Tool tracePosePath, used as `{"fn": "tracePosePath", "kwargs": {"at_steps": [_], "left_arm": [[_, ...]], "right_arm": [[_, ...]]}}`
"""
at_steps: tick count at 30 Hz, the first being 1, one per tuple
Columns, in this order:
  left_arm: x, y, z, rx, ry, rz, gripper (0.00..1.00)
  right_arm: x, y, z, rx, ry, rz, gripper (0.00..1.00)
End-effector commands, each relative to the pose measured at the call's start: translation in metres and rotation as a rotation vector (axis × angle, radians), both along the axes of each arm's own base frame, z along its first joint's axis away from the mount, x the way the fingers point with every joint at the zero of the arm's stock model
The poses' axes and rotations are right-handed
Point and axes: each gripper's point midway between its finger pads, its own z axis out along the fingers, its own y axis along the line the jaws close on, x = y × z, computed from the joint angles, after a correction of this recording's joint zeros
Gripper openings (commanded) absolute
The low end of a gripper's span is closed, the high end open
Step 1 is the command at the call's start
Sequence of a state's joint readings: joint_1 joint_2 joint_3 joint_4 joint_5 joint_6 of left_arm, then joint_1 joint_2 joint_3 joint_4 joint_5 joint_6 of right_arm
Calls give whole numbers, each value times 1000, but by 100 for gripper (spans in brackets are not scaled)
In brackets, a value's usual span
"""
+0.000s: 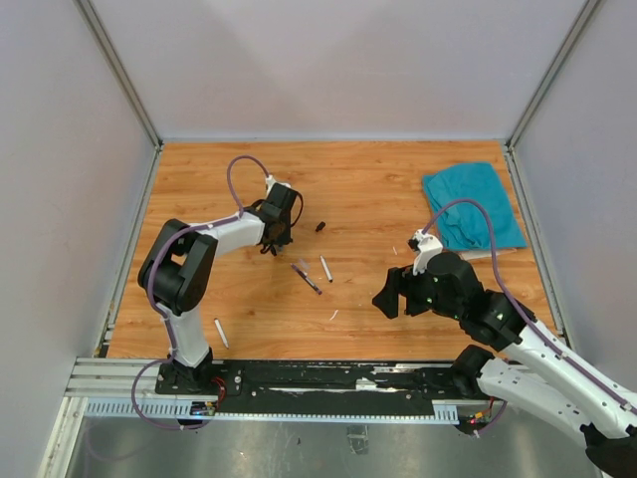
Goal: Insert the pens into the pen caps
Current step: Place the pen at the center of the board.
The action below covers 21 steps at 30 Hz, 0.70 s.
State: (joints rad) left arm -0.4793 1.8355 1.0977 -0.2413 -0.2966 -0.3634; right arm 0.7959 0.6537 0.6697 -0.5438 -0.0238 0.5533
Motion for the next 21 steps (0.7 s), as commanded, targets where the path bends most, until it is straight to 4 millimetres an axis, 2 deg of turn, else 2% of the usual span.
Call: {"fn": "tracePosePath", "kwargs": {"at_steps": [1,5,9,13,17,21], "left_arm": [[0,0,13,-9,13,-16,25],[9,-8,26,-31,-5,-32,26],[19,-16,50,-54,-46,-51,26],[21,-20,80,-87,-92,-68,27],[9,-23,114,-161,-158,-101,27],[-19,-21,148,-251,-247,-143,24]], "right_arm": [[4,0,0,8,-4,-8,80],[3,0,-1,7,-4,-7,80],[3,-1,-3,5,-2,-11,80],[5,-1,-7,-3,-11,-9,80],[6,3,-13,-47,-9,42,80],[6,15,-21,-102,28,133,77]]}}
